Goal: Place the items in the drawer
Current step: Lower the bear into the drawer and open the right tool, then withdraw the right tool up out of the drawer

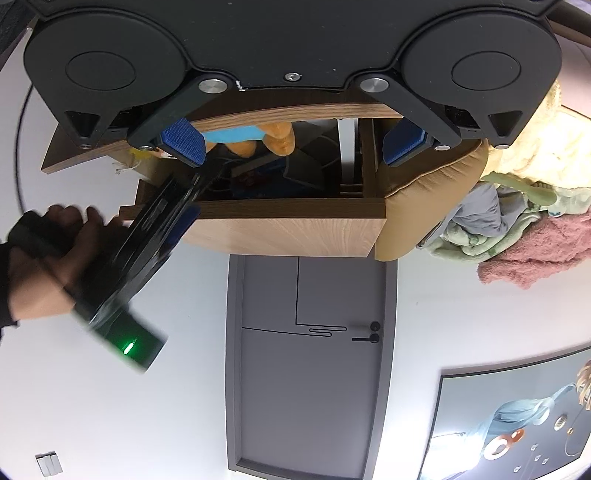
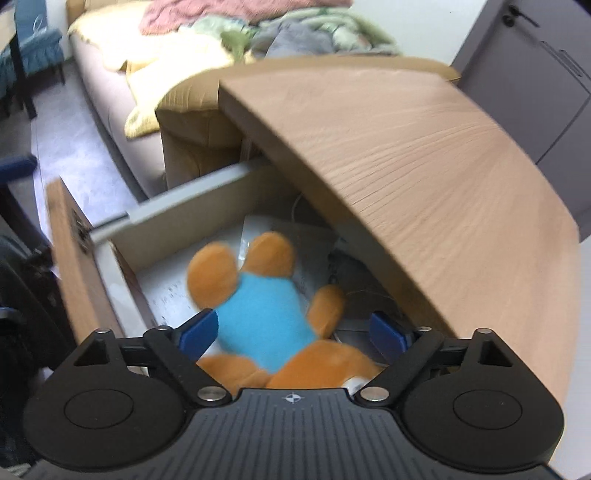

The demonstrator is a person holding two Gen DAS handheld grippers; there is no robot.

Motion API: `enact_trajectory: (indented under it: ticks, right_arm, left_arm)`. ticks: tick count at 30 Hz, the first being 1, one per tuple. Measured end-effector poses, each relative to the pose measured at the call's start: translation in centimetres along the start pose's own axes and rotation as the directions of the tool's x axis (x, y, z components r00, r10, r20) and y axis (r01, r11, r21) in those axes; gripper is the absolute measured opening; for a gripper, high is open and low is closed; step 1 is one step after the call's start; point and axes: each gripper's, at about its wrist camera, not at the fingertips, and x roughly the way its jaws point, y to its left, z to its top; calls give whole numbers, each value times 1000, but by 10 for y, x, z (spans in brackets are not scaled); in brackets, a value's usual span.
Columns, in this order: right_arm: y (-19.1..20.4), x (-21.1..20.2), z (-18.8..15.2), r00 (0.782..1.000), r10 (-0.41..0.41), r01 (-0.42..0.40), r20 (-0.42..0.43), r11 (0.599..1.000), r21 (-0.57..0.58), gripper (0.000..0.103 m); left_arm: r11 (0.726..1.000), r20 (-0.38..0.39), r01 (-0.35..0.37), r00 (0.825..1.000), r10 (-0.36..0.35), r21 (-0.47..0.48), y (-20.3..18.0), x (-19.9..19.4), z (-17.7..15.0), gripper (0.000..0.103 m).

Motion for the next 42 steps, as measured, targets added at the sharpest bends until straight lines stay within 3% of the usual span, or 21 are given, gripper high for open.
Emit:
enact_trajectory:
  ticks: [2, 5, 9, 14, 18, 23, 29, 31, 34, 38, 42]
  right_arm:
    - [0, -20, -5, 999, -11, 10, 51, 999, 33, 103]
    - [1, -55, -15, 988, -49, 35, 150, 995, 93, 103]
    - [8, -99, -37, 946, -153, 93, 287, 973, 211, 103]
    - [24, -134, -82, 843, -314, 152, 436, 918, 367, 103]
    - [35, -138, -127, 761, -379, 108, 527, 875, 472, 103]
    - [46, -125, -168, 674, -494, 134, 549, 813, 567, 103]
    - [55, -102, -199, 576, -556, 78, 599, 767, 637, 103]
    - [57, -89, -202, 565, -555, 75, 610, 771, 632, 103]
    - [54, -77, -202, 593, -521, 48, 614, 784, 619, 103]
    - [54, -84, -209, 562, -538, 42, 628, 777, 628, 103]
    - [56, -85, -212, 564, -542, 45, 623, 773, 632, 103]
  left_arm:
    - [1000, 1, 0, 1000, 0, 0, -1, 0, 0, 102]
    - [1000, 4, 3, 1000, -3, -2, -1, -1, -1, 102]
    - [1000, 10, 9, 1000, -9, -2, -5, -5, -1, 102]
    - [1000, 17, 11, 1000, -11, -12, -8, -6, -2, 102]
    - [1000, 17, 8, 1000, -8, -27, -10, -3, -2, 102]
    - [1000, 33, -13, 999, 14, -27, -12, -3, -1, 102]
    - [999, 37, -25, 999, 27, -44, -15, -1, -2, 102]
    - [999, 39, -32, 999, 34, -43, -16, 0, -3, 102]
    - [998, 36, -34, 999, 36, -48, -17, 1, -3, 102]
    - [998, 33, -35, 999, 36, -59, -18, 3, -3, 102]
    - [997, 30, -35, 999, 37, -70, -18, 6, -3, 102]
